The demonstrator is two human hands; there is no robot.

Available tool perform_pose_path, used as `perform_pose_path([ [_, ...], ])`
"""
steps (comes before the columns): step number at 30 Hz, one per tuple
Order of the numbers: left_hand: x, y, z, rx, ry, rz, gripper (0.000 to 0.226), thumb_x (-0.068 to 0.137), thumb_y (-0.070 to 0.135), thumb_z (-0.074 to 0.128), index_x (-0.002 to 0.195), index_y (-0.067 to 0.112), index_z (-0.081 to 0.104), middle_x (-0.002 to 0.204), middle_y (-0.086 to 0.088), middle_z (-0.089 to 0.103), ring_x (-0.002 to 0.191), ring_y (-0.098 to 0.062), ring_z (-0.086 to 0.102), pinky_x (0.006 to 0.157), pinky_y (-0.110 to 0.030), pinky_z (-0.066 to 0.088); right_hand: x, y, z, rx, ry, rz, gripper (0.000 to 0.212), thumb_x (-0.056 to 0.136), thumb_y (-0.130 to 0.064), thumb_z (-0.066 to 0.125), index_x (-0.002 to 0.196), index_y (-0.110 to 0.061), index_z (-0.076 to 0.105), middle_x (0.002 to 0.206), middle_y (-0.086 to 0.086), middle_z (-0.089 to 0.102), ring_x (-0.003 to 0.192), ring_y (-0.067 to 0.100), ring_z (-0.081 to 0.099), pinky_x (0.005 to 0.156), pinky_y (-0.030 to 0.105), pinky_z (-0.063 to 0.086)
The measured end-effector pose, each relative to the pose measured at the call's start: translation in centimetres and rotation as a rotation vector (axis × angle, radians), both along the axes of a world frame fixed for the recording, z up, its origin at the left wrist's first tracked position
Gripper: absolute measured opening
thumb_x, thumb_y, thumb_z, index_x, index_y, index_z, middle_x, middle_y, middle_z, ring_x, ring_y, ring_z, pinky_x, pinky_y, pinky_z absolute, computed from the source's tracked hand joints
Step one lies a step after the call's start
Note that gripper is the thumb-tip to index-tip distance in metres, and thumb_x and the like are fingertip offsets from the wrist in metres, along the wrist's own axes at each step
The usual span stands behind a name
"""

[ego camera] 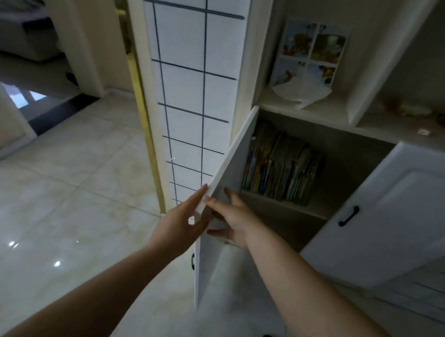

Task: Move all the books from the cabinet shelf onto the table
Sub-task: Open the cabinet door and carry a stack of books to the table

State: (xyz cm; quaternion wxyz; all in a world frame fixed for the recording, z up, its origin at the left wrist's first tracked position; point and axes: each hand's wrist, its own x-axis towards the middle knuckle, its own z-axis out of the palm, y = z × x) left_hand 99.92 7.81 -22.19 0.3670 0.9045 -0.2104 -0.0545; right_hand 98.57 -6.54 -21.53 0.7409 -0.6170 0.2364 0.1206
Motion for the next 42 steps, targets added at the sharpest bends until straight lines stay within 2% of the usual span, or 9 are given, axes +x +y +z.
perform_pose_path([
  [5, 2.0, 2.5, 0.3, 0.003, -0.048, 0.084, 0.061, 0.09, 0.026, 0.058, 0.144, 0.037, 0.031, 0.125, -0.005, 0.063, 0.114, -0.025, 0.06, 0.088, -0.035, 0.05, 2.4, 3.7, 0.8, -0.013, -0.021, -0.042, 0.073, 0.079, -0.038, 0.072, 0.14, -0.032, 0.033, 0.124, 0.003, 0.054, 0.109, 0.02, 0.055, 0.082, 0.049, 0.057],
  [8, 2.6, 3.6, 0.2, -0.05, -0.022, 0.119, 0.057, 0.09, 0.022, 0.057, 0.142, 0.034, 0.036, 0.118, -0.008, 0.066, 0.11, -0.026, 0.062, 0.086, -0.039, 0.053, 3.2, 5.1, 0.9, -0.013, -0.025, -0.068, 0.072, 0.079, -0.04, 0.071, 0.139, -0.035, 0.033, 0.125, 0.002, 0.052, 0.105, 0.018, 0.053, 0.081, 0.048, 0.057],
  [15, 2.8, 3.7, 0.3, -0.106, 0.034, 0.161, 0.043, 0.091, 0.033, 0.055, 0.133, 0.028, 0.045, 0.107, 0.001, 0.061, 0.11, -0.022, 0.062, 0.08, -0.031, 0.05, 3.4, 5.5, 0.8, -0.053, -0.042, -0.07, 0.078, 0.077, -0.044, 0.072, 0.141, -0.034, 0.03, 0.137, 0.002, 0.046, 0.11, 0.019, 0.051, 0.083, 0.045, 0.057],
  [20, 2.5, 3.4, 1.0, -0.116, 0.005, 0.14, 0.046, 0.089, 0.033, 0.058, 0.133, 0.024, 0.048, 0.122, -0.002, 0.062, 0.113, -0.022, 0.059, 0.09, -0.036, 0.051, 2.9, 5.1, 0.8, -0.075, -0.073, -0.047, 0.076, 0.08, -0.044, 0.068, 0.143, -0.032, 0.029, 0.14, 0.001, 0.045, 0.112, 0.017, 0.049, 0.083, 0.042, 0.057],
  [23, 2.7, 2.6, 2.6, -0.111, -0.113, 0.123, 0.051, 0.088, 0.036, 0.059, 0.136, 0.021, 0.047, 0.132, 0.0, 0.055, 0.114, -0.015, 0.055, 0.088, -0.024, 0.043, 2.6, 4.1, 1.0, -0.141, -0.162, -0.107, 0.072, 0.083, -0.041, 0.066, 0.144, -0.033, 0.029, 0.144, 0.003, 0.041, 0.122, 0.022, 0.049, 0.085, 0.04, 0.057],
  [30, 3.1, -2.5, 6.1, -0.182, -0.265, 0.041, 0.028, 0.09, 0.025, 0.058, 0.118, 0.019, 0.061, 0.115, 0.005, 0.06, 0.103, -0.01, 0.054, 0.086, -0.023, 0.042, 1.2, -2.7, 2.9, -0.286, -0.327, -0.352, 0.058, 0.086, -0.034, 0.063, 0.138, -0.026, 0.04, 0.142, 0.002, 0.045, 0.119, 0.017, 0.051, 0.098, 0.043, 0.05],
  [33, 2.7, -6.0, 5.8, -0.195, -0.216, -0.011, 0.028, 0.091, 0.027, 0.058, 0.118, 0.024, 0.06, 0.111, 0.013, 0.054, 0.105, -0.006, 0.051, 0.09, -0.025, 0.043, -0.2, -6.6, 3.2, -0.332, -0.323, -0.445, 0.049, 0.088, -0.031, 0.062, 0.134, -0.023, 0.045, 0.136, -0.001, 0.048, 0.108, 0.008, 0.051, 0.097, 0.042, 0.05],
  [37, 3.2, -11.5, 4.3, -0.198, -0.13, -0.088, 0.028, 0.091, 0.024, 0.058, 0.119, 0.021, 0.061, 0.113, 0.007, 0.056, 0.102, -0.005, 0.05, 0.088, -0.023, 0.04, -1.9, -12.5, 2.6, -0.405, -0.293, -0.513, 0.043, 0.09, -0.031, 0.059, 0.131, -0.022, 0.048, 0.125, -0.006, 0.049, 0.091, -0.004, 0.05, 0.079, 0.018, 0.048],
  [42, 5.1, -18.7, 1.9, -0.219, 0.076, -0.102, 0.027, 0.091, 0.022, 0.058, 0.117, 0.019, 0.061, 0.118, -0.001, 0.059, 0.108, -0.017, 0.057, 0.093, -0.033, 0.047, -2.4, -20.1, 0.6, -0.44, -0.236, -0.534, 0.044, 0.09, -0.031, 0.06, 0.132, -0.022, 0.048, 0.134, -0.003, 0.051, 0.106, 0.003, 0.05, 0.085, 0.023, 0.044],
])
